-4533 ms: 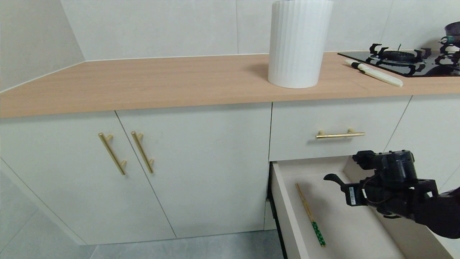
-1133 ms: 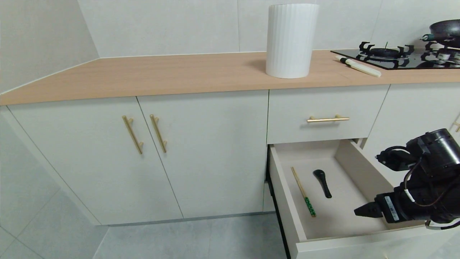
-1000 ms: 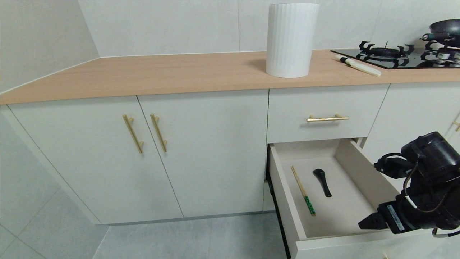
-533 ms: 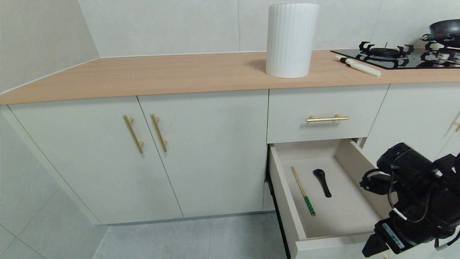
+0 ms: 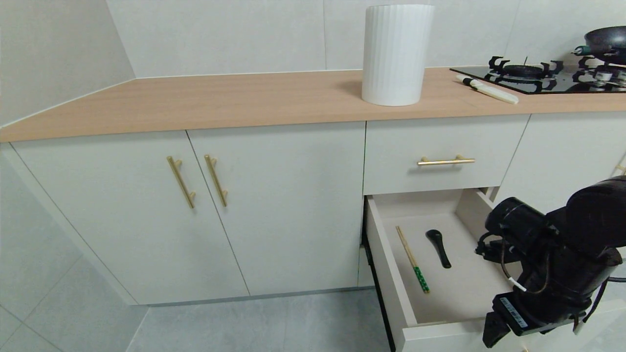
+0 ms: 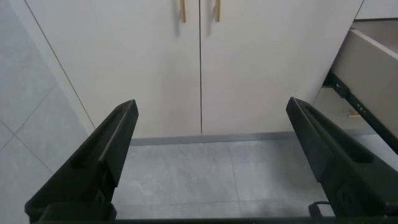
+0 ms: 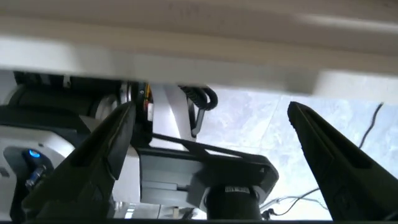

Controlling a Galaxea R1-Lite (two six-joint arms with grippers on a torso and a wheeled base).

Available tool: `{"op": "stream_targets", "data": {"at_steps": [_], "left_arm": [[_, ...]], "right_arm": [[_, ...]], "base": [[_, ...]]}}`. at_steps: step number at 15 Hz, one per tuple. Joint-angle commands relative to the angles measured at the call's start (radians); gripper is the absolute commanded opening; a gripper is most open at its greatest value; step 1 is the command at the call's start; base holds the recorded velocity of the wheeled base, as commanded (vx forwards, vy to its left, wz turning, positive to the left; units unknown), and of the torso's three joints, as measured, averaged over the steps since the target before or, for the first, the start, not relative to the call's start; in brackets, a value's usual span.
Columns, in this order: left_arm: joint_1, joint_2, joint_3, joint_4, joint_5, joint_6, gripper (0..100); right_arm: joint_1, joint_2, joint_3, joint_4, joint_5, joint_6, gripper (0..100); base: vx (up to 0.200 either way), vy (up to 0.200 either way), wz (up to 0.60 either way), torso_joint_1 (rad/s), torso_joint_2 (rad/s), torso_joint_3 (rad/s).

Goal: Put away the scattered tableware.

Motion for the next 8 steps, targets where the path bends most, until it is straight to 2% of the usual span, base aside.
{"op": "stream_targets", "data": {"at_steps": [1,3,8], "left_arm": [[0.0,0.0,0.0,0.0,0.002,-0.001,100],[0.0,0.0,0.0,0.0,0.0,-0.001,100],[0.0,0.0,0.0,0.0,0.0,-0.001,100]], "right_arm": [[-0.01,0.036,-0.004,-0.005,-0.01,0.001,100],[-0.03,0.062,-0.002,-0.045,-0.068,0.012,100],[-0.036,0.049,0.003,-0.151,-0.076,0.073,100]], "base": [[0.0,0.0,0.0,0.0,0.0,0.0],[0.0,0.0,0.0,0.0,0.0,0.0],[0.0,0.0,0.0,0.0,0.0,0.0]]}}
